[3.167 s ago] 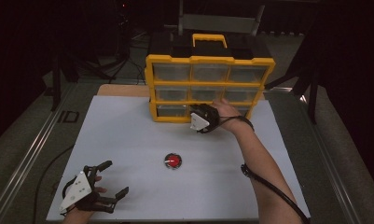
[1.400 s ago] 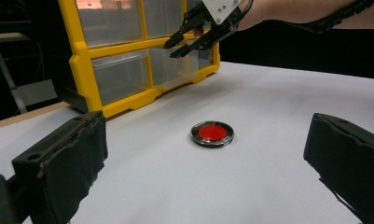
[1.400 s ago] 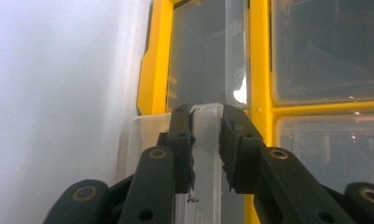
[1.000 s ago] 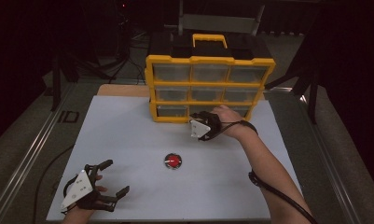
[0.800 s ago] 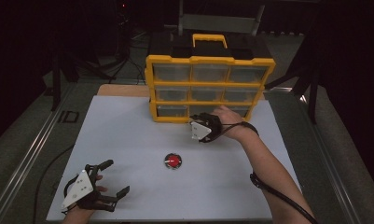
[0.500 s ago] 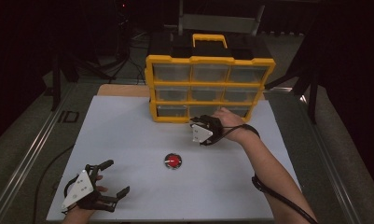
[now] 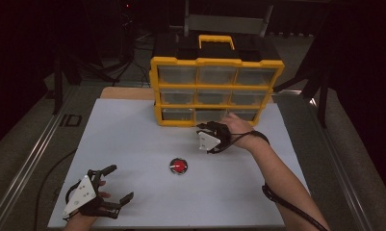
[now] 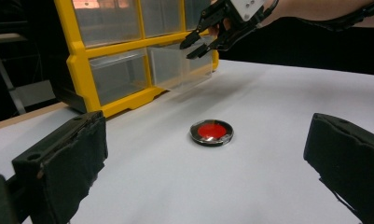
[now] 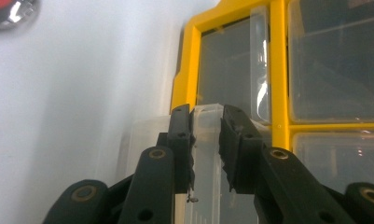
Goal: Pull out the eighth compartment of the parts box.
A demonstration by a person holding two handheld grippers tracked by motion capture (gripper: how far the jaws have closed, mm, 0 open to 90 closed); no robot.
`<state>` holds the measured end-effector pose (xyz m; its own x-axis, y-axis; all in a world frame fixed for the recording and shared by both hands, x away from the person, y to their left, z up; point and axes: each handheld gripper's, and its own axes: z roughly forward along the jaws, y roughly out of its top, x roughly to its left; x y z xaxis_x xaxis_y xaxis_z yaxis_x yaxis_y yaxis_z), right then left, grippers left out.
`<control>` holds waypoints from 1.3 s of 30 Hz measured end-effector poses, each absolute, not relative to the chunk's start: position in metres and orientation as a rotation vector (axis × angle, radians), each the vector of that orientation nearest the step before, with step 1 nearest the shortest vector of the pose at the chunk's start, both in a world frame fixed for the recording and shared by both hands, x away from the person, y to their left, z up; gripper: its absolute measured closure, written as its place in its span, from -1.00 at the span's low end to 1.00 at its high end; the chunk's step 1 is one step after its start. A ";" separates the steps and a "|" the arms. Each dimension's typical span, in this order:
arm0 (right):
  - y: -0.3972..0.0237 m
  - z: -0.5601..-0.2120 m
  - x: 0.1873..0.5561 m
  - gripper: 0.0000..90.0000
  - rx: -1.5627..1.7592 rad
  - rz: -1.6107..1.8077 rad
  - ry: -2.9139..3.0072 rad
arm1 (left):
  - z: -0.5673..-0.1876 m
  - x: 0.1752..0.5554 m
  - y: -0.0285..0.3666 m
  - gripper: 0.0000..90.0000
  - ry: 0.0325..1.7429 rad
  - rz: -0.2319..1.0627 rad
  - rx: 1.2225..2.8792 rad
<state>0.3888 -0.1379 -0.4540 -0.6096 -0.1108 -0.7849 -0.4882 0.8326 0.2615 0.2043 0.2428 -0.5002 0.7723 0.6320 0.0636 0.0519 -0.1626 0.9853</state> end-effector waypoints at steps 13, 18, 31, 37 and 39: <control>-0.140 -0.455 0.383 0.65 -0.439 0.596 2.179 | -0.501 0.205 0.242 -0.99 0.545 0.555 1.679; -0.139 -0.455 0.384 0.65 -0.443 0.587 2.184 | -0.501 0.205 0.242 -0.99 0.543 0.554 1.682; -0.137 -0.454 0.383 0.65 -0.427 0.585 2.189 | -0.500 0.204 0.241 -0.99 0.543 0.556 1.679; -0.144 -0.455 0.381 0.65 -0.440 0.586 2.183 | -0.500 0.204 0.243 -0.99 0.547 0.556 1.674; -0.142 -0.455 0.381 0.65 -0.448 0.583 2.180 | -0.500 0.205 0.242 -0.99 0.544 0.555 1.678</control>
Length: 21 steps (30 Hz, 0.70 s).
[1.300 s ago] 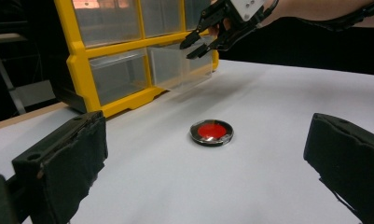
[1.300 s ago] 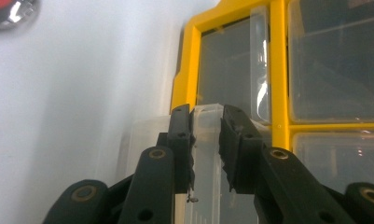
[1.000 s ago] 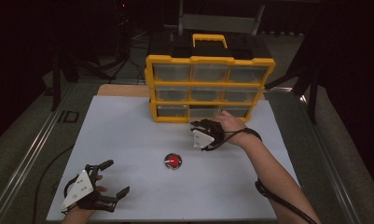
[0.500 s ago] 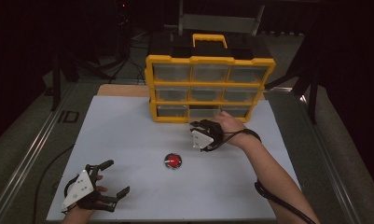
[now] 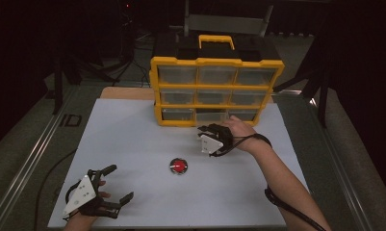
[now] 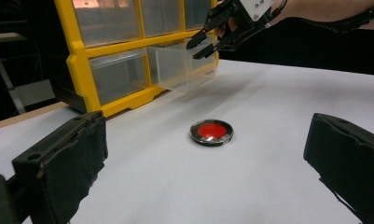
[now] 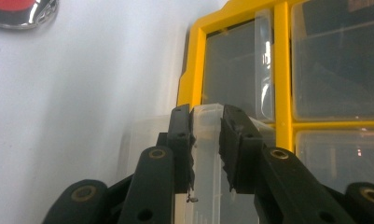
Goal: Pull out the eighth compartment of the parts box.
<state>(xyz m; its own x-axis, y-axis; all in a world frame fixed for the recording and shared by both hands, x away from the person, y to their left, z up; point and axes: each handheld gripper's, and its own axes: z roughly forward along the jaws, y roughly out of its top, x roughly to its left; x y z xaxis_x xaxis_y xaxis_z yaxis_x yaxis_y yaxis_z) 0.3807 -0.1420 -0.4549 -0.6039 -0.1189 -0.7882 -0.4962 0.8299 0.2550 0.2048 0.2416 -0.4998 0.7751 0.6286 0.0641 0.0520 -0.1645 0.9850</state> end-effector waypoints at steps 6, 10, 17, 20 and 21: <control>-0.136 -0.454 0.383 0.65 -0.447 0.587 2.192 | -0.500 0.204 0.240 -0.99 0.538 0.556 1.688; -0.137 -0.455 0.382 0.64 -0.426 0.600 2.193 | -0.500 0.205 0.241 -0.99 0.542 0.555 1.684; -0.133 -0.454 0.378 0.31 -0.424 0.533 2.199 | -0.500 0.205 0.242 -0.99 0.545 0.552 1.684; -0.128 -0.454 0.376 -0.25 -0.364 0.501 2.248 | -0.500 0.205 0.242 -0.99 0.547 0.552 1.680; -0.127 -0.453 0.377 -0.45 -0.328 0.490 2.267 | -0.500 0.205 0.242 -0.99 0.547 0.551 1.680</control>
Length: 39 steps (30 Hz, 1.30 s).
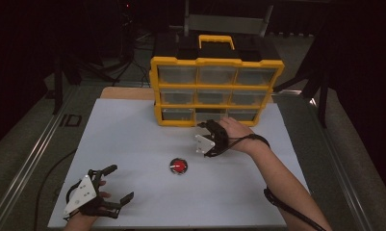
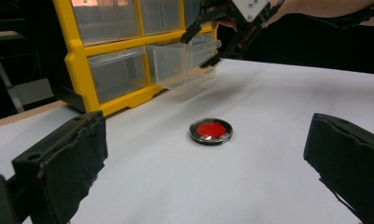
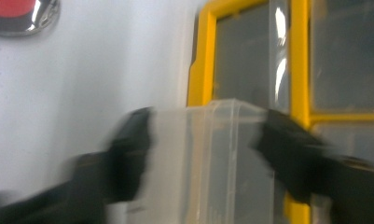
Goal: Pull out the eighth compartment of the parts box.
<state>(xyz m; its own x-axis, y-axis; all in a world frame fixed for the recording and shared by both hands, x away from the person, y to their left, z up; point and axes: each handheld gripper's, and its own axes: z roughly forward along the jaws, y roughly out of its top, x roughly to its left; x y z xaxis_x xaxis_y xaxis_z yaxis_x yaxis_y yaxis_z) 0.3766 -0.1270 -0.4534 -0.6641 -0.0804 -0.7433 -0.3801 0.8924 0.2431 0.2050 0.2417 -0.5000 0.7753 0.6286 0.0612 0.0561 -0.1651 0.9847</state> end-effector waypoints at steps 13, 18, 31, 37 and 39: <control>-0.129 -0.432 0.386 -0.82 0.162 0.697 2.338 | -0.501 0.205 0.242 -0.99 0.549 0.550 1.686; -0.137 -0.419 0.387 -0.82 0.365 0.924 2.304 | -0.501 0.206 0.242 -0.99 0.549 0.550 1.688; -0.166 -0.404 0.378 -0.82 0.619 1.220 2.239 | -0.500 0.205 0.241 -0.99 0.546 0.551 1.687; -0.183 -0.401 0.364 -0.82 0.658 1.272 2.168 | -0.500 0.205 0.241 -0.99 0.548 0.551 1.683; -0.186 -0.401 0.359 -0.82 0.660 1.282 2.159 | -0.500 0.205 0.241 -0.99 0.547 0.550 1.684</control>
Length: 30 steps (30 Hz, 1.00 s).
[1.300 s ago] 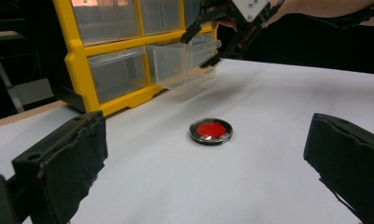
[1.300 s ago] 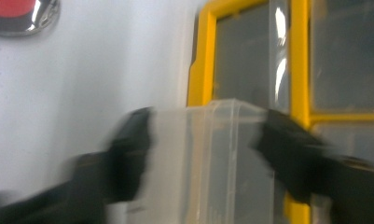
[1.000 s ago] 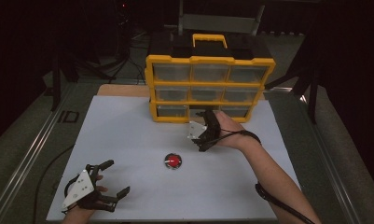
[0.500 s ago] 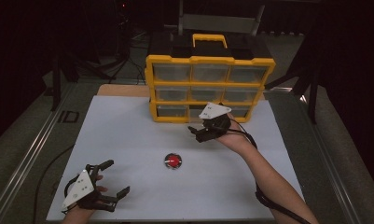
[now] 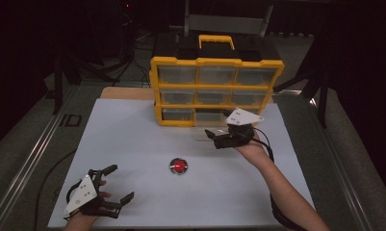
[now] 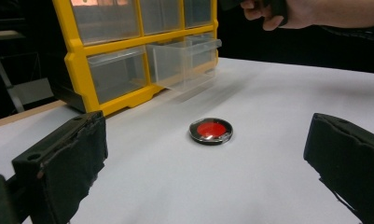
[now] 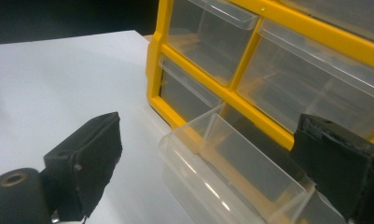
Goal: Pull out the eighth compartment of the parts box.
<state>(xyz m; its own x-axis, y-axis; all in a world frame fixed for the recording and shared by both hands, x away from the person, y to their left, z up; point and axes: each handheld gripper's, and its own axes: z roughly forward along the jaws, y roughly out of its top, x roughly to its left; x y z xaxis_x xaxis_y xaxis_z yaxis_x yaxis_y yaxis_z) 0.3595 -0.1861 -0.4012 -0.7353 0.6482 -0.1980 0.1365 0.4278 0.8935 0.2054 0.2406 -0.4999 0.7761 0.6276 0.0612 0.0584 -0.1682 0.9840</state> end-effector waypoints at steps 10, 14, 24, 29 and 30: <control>-0.202 -0.411 0.328 -0.82 0.659 1.317 2.138 | -0.500 0.206 0.241 -0.99 0.553 0.548 1.687; -0.210 -0.416 0.317 -0.82 0.684 1.331 2.123 | -0.500 0.206 0.242 -0.99 0.554 0.550 1.677; -0.232 -0.423 0.292 -0.82 0.725 1.363 2.060 | -0.499 0.206 0.242 -0.99 0.556 0.547 1.679; -0.244 -0.430 0.282 -0.82 0.735 1.348 2.037 | -0.499 0.206 0.242 -0.99 0.557 0.550 1.677; -0.246 -0.432 0.280 -0.82 0.739 1.349 2.031 | -0.499 0.206 0.242 -0.99 0.557 0.549 1.677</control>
<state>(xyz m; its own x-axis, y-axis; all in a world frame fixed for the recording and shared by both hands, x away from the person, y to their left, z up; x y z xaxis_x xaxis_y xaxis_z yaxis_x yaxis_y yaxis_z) 0.2799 -0.2461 -0.4319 -0.6746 0.7194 -0.1655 0.1266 0.3336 0.9342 0.2062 0.2421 -0.4988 0.7720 0.6333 0.0537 0.0630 -0.1603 0.9851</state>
